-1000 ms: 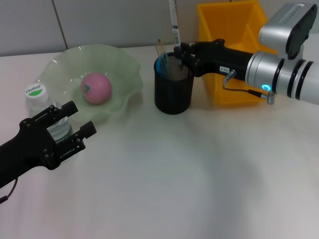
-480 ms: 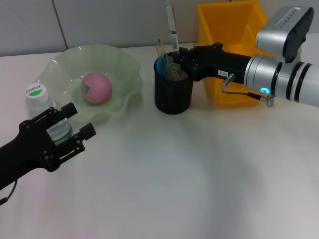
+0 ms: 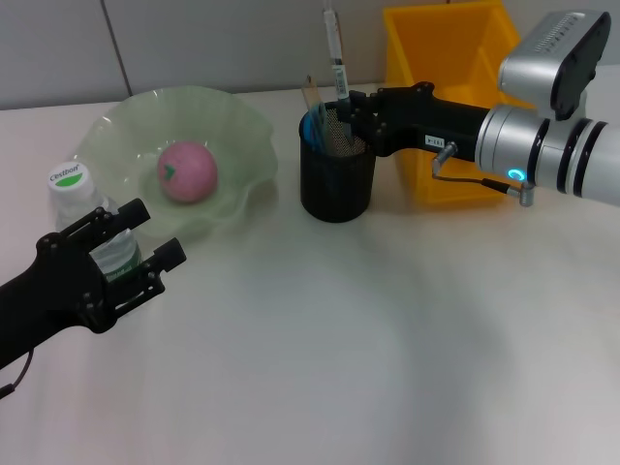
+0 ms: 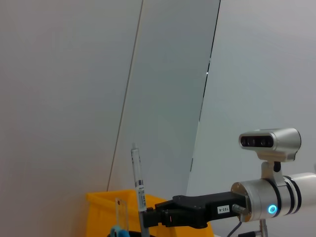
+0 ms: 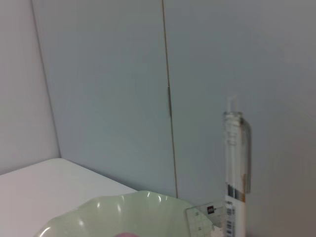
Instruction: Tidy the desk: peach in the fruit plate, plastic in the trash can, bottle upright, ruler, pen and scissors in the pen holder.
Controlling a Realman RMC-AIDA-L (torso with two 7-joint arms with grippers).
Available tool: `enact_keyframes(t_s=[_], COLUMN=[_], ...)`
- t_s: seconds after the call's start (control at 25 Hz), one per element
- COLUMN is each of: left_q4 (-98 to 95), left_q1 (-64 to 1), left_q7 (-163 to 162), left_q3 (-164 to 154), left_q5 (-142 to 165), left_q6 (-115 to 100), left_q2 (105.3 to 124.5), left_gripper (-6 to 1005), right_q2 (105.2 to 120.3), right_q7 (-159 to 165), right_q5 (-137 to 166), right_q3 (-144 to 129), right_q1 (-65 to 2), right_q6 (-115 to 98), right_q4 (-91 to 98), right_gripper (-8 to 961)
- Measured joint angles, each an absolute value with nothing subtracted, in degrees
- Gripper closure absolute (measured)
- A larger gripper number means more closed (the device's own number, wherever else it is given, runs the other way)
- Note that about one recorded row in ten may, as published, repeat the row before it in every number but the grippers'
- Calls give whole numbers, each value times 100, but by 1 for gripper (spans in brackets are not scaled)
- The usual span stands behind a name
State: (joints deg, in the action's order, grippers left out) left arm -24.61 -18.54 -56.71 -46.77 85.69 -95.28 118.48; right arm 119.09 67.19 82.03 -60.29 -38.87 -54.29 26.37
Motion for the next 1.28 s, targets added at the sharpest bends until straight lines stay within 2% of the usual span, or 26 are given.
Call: enact_keyframes(t_s=[0.16, 0.56, 0.92, 1.28], left_q4=[-2461, -2461, -2461, -2461], left_q1=[-1854, -1849, -1851, -1874], left_q7=[-5669, -5669, -5674, -5712], left_q3=[-4649, -4649, -4649, -4718], left_q5=[8569, 8568, 8562, 8598], left_q6=[-9554, -9571, -9571, -9669], left_q2=[11847, 11838, 11838, 11845], left_gripper=[286, 285, 284, 283], right_q2=[11909, 11900, 11914, 11890], right_q7=[6808, 6819, 6940, 7415], right_q5=[8206, 8180, 8059, 7559], right_q3=[-6036, -5989, -5956, -5979], right_q1=[-3903, -3865, -3789, -3256], right_q6=[-5357, -5411, -5434, -6947], right_q4=[2617, 2639, 2810, 3323], right_gripper=[781, 302, 301, 302])
